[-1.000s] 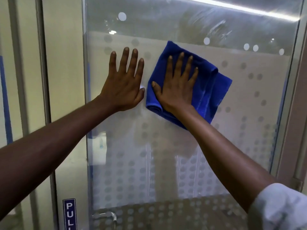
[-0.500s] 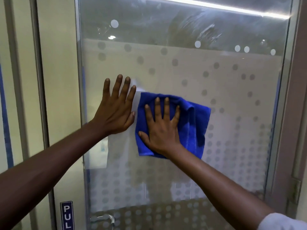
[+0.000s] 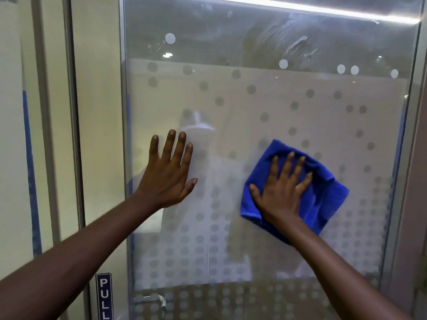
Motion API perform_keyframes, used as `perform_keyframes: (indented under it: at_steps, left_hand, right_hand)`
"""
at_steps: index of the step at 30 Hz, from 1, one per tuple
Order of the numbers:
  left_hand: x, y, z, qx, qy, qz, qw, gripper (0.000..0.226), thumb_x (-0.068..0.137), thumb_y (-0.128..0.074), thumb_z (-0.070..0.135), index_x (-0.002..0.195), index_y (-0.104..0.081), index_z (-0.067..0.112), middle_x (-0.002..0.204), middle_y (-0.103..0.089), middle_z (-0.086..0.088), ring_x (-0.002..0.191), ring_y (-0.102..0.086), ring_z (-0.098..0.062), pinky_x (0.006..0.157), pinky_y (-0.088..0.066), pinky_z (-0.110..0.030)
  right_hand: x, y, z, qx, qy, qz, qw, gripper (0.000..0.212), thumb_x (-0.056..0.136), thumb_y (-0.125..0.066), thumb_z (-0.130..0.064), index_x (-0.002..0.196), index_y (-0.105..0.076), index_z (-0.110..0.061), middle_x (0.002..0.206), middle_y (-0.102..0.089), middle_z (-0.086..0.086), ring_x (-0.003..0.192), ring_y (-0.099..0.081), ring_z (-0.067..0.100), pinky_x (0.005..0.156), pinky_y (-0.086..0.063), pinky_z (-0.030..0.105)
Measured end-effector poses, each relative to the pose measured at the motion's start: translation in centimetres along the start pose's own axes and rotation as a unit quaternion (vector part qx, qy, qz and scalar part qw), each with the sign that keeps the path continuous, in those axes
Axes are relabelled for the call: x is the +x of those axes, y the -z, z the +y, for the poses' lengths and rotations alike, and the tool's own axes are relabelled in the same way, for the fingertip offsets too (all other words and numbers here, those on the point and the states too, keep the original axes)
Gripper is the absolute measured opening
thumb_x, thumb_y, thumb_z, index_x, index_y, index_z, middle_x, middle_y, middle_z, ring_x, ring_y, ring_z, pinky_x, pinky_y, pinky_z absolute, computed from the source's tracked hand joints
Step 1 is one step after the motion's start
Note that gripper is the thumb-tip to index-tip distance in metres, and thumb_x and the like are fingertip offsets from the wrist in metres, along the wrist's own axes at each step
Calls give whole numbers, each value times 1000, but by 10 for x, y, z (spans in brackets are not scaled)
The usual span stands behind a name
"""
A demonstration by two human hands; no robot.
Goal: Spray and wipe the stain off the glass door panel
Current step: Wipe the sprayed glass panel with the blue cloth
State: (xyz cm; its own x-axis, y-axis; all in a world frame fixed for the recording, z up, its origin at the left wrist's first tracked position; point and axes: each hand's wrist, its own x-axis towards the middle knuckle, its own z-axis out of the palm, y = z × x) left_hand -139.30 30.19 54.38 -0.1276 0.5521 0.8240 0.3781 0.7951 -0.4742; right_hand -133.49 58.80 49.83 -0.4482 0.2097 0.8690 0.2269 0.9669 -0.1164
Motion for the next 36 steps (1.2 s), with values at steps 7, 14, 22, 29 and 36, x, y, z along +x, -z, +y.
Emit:
perform_keyframes:
  at_steps: [7, 14, 22, 29, 36]
  left_hand:
    - [-1, -5, -2, -7, -3, 21, 1000, 79, 98, -24, 54, 152, -13, -1, 159, -14, -29, 148, -7, -47, 115, -7, -69]
    - [-4, -1, -3, -125, 6, 125, 984, 81, 96, -22, 59, 154, 1, 8, 163, 9, -11, 149, -2, -38, 119, -8, -62]
    - [-15, 2, -4, -133, 18, 113, 985, 81, 96, -20, 61, 154, -4, 7, 152, -19, -36, 144, -14, -50, 118, -12, -63]
    - [-38, -3, -6, -54, 30, 42, 997, 79, 96, -25, 54, 150, -14, -3, 154, -18, -35, 144, -13, -53, 117, -10, -65]
    - [-38, -9, -5, 30, 37, 18, 999, 85, 94, -31, 57, 153, -8, 0, 158, -11, -32, 147, -5, -50, 119, -5, -62]
  right_hand:
    - [78, 42, -16, 35, -78, 35, 996, 95, 81, -16, -68, 155, -10, -8, 162, -4, 27, 148, -1, 49, 111, -10, 74]
    - [103, 58, -107, 23, 60, 91, 994, 91, 84, -22, -69, 155, -8, -13, 163, -8, 25, 147, -4, 50, 111, -8, 74]
    - [42, 28, -138, 39, 211, 96, 972, 85, 86, -35, -65, 155, -19, -18, 163, -11, 21, 148, -2, 48, 111, 0, 73]
    - [-13, -6, -112, 40, 263, 77, 961, 87, 85, -42, -64, 154, -21, -17, 163, -10, 21, 149, 0, 46, 110, 12, 72]
    - [-41, -29, -34, 2, 205, 45, 978, 92, 77, -46, -69, 152, -28, -20, 162, -9, 20, 147, 3, 48, 108, 3, 75]
